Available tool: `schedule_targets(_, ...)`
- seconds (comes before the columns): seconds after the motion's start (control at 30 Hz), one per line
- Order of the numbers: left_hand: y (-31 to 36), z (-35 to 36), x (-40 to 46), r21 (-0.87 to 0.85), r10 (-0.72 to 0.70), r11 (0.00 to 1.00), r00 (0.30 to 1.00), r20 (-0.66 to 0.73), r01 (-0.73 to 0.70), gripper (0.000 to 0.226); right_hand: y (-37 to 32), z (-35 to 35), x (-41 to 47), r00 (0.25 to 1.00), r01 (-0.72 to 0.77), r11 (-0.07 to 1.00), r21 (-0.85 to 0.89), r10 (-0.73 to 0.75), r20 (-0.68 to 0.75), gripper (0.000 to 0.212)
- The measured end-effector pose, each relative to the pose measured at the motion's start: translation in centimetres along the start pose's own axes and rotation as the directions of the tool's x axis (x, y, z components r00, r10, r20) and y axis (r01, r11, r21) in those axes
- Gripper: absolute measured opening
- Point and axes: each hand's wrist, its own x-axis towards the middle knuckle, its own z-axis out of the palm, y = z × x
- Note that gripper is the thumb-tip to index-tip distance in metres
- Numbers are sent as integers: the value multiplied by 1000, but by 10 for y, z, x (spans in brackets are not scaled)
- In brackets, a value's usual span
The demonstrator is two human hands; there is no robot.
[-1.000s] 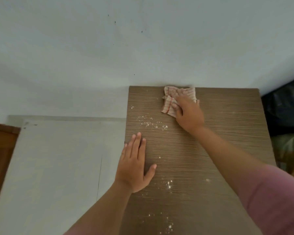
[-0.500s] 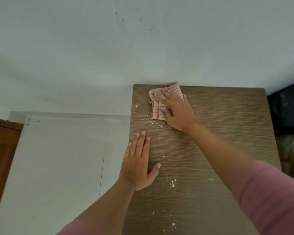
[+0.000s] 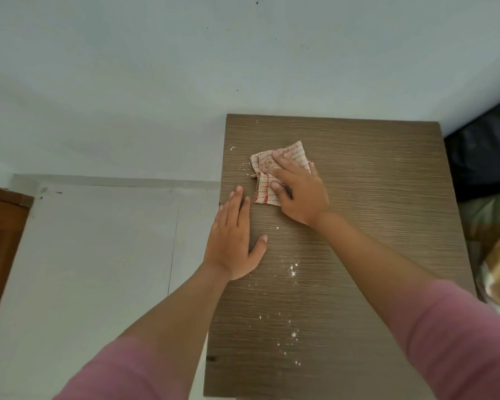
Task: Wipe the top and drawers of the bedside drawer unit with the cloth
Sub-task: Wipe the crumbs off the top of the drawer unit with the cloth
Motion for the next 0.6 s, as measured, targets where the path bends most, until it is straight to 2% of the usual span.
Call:
schedule_targets(0.23,1,-1,-17,-59,1,998,993,-120,-9,60,-15,9,-49,998,-41,999,8,41,-40,36)
schedule_targets(0.37,5,1,-70,-87,41,995,988,-150,-55,56,-28,17,-90,996,-81,996,43,83,-46,35)
schedule_targets(0.5,14,11,-147,-141,57,987,990,-127,-75,56,-46,26,-137,991,-119,991,55,122,-53,35)
schedule_targets(0.6,18,25,-187,-130,67,989,997,-50,-73,59,-59,33,-169,988,-143,988,64,147,-48,36)
